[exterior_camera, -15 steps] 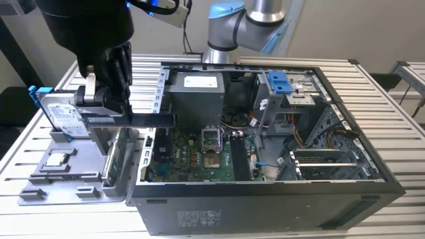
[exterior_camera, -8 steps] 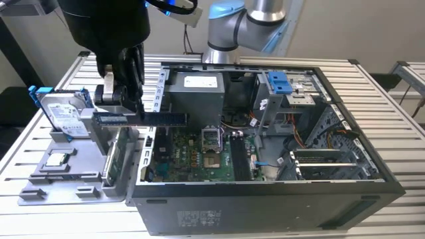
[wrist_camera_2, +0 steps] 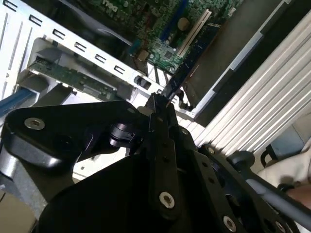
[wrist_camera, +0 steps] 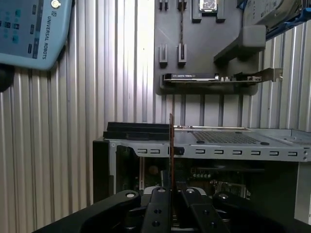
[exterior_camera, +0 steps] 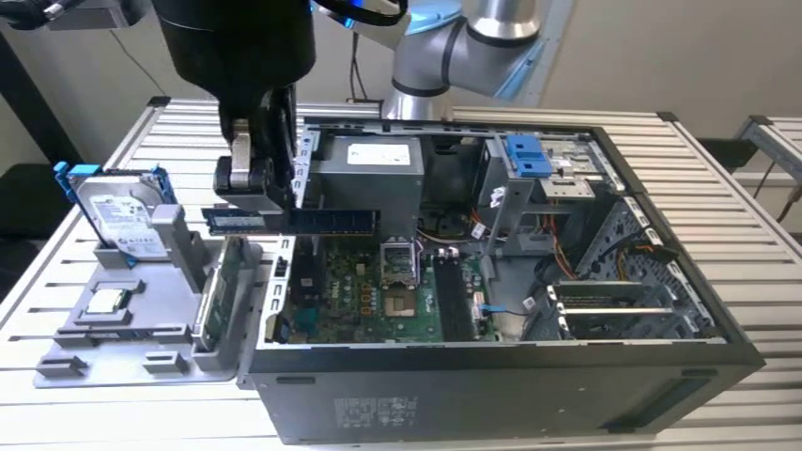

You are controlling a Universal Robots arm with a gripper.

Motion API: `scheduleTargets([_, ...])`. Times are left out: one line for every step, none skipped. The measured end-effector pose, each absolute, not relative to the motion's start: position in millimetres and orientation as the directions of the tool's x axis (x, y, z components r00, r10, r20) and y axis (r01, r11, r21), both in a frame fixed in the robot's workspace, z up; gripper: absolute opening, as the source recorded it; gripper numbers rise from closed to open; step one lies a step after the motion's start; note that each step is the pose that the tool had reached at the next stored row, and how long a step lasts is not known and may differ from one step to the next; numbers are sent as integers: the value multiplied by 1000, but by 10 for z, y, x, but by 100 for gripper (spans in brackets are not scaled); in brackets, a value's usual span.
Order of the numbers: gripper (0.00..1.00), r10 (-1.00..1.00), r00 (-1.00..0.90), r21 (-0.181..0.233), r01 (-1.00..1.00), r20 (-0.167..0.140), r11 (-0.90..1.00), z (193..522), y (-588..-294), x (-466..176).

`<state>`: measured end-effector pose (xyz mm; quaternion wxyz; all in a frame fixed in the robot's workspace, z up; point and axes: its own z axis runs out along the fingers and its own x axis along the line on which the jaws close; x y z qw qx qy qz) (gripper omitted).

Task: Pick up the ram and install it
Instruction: 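Pick up the ram and move it above insertion slot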

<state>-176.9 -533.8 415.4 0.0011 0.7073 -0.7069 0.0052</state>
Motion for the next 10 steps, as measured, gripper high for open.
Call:
scheduleTargets([14,-1000,1,-6,-1000,9,-1,4154,-5333,-1749])
scheduleTargets([14,-1000,1,-6,-1000,9,-1,4154,-5329,-1729])
scheduleTargets([14,-1000,1,-6,-1000,9,-1,4154,-5324,-1706])
scheduleTargets([14,-1000,1,-6,-1000,9,-1,4154,-5320,-1686])
scheduleTargets([14,-1000,1,-6,-1000,9,-1,4154,-5316,-1666])
scheduleTargets([14,-1000,1,-6,-1000,9,-2,4154,-5312,-1645])
scheduleTargets([14,-1000,2,-6,-1000,9,-2,4154,-5307,-1625])
scheduleTargets([14,-1000,2,-6,-1000,9,-2,4154,-5303,-1605])
scheduleTargets([14,-1000,2,-6,-1000,8,-2,4154,-5299,-1585])
scheduleTargets([14,-1000,2,-6,-1000,8,-2,4154,-5295,-1565])
